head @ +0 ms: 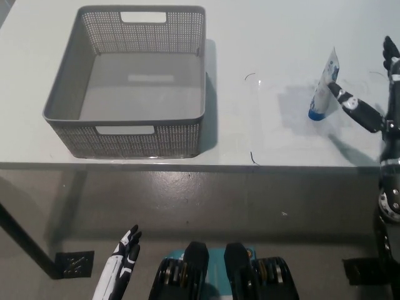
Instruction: Use the right hand to pick up a shampoo and place it into a container on the left side
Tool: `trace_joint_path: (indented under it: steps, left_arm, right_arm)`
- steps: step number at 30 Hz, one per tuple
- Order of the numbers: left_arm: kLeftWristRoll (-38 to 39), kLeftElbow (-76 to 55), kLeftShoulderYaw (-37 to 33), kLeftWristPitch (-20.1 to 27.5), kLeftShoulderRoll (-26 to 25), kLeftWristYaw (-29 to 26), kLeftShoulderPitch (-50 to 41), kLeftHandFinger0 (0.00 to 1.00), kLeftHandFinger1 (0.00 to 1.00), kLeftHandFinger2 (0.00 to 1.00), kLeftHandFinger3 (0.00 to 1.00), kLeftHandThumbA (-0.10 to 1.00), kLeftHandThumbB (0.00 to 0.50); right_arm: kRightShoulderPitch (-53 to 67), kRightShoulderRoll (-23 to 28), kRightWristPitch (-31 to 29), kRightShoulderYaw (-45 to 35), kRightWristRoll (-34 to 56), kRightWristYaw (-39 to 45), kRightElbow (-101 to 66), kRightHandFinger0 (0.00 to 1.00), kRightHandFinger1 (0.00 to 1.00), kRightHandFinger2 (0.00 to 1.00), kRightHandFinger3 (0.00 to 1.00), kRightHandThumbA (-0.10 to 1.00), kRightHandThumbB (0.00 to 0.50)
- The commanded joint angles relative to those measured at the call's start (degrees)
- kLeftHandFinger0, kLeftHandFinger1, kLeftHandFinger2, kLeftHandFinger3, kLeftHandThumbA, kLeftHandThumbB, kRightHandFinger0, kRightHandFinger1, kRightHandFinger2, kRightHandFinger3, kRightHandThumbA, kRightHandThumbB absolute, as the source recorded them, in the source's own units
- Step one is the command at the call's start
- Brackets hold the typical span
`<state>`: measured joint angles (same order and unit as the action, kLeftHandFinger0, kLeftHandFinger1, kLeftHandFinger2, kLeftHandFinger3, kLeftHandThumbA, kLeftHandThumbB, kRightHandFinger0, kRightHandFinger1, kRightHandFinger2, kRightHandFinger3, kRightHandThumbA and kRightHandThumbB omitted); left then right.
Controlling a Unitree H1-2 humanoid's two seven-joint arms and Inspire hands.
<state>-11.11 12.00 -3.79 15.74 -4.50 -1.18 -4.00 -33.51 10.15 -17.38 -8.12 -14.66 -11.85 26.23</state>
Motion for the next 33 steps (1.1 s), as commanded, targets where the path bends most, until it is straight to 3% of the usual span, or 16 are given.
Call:
trace_joint_path:
  steps: [1, 6, 11, 17, 23, 31, 33]
  left_arm:
    - [-0.1, -0.7, 0.0, 1.8, -0.5, -0.4, 0.6, 1.0, 1.0, 1.0, 1.0, 1.0, 0.273]
    - [0.0, -0.5, 0.1, 1.9, -0.6, -0.3, 0.9, 1.0, 1.0, 1.0, 1.0, 1.0, 0.278]
    - [0.1, -0.8, 0.0, 1.3, -0.7, 0.0, 1.0, 1.0, 1.0, 1.0, 1.0, 1.0, 0.271]
    - [0.0, -0.8, -0.1, 1.9, -0.7, -0.1, 0.9, 1.0, 1.0, 1.0, 1.0, 1.0, 0.259]
    - [0.6, -1.2, 0.2, 1.4, -0.8, 0.1, 1.3, 1.0, 1.0, 1.0, 1.0, 1.0, 0.269]
    - [0.9, -0.9, 0.2, 1.5, -1.0, 0.3, 1.7, 1.0, 1.0, 1.0, 1.0, 1.0, 0.282]
    - [0.8, -0.4, 0.1, 2.0, -1.0, 0.2, 2.0, 1.0, 1.0, 1.0, 1.0, 1.0, 0.28]
  right_arm:
    - [-5.1, 1.1, 1.0, 1.4, -3.1, -3.5, 1.8, 1.0, 1.0, 1.0, 1.0, 1.0, 0.318]
    - [-7.4, 1.0, 1.2, 2.3, -3.1, -4.0, 5.3, 1.0, 1.0, 1.0, 1.0, 0.98, 0.332]
    - [-9.1, 0.7, -0.4, 2.7, -1.0, -2.9, 8.9, 1.0, 1.0, 1.0, 1.0, 0.91, 0.307]
    - [-11.2, 0.7, -1.1, 3.7, -1.5, -3.8, 13.4, 1.0, 1.0, 1.0, 1.0, 0.93, 0.314]
    - [-12.7, 0.5, -1.6, 4.3, -1.3, -4.2, 15.4, 1.0, 1.0, 1.0, 1.0, 0.9, 0.288]
    - [-16.7, 0.8, 0.2, 3.7, 2.3, -1.3, 21.9, 1.0, 1.0, 1.0, 1.0, 0.94, 0.33]
    - [-18.5, 1.3, 0.0, 4.0, 2.0, -1.9, 25.1, 1.0, 1.0, 1.0, 1.0, 0.94, 0.311]
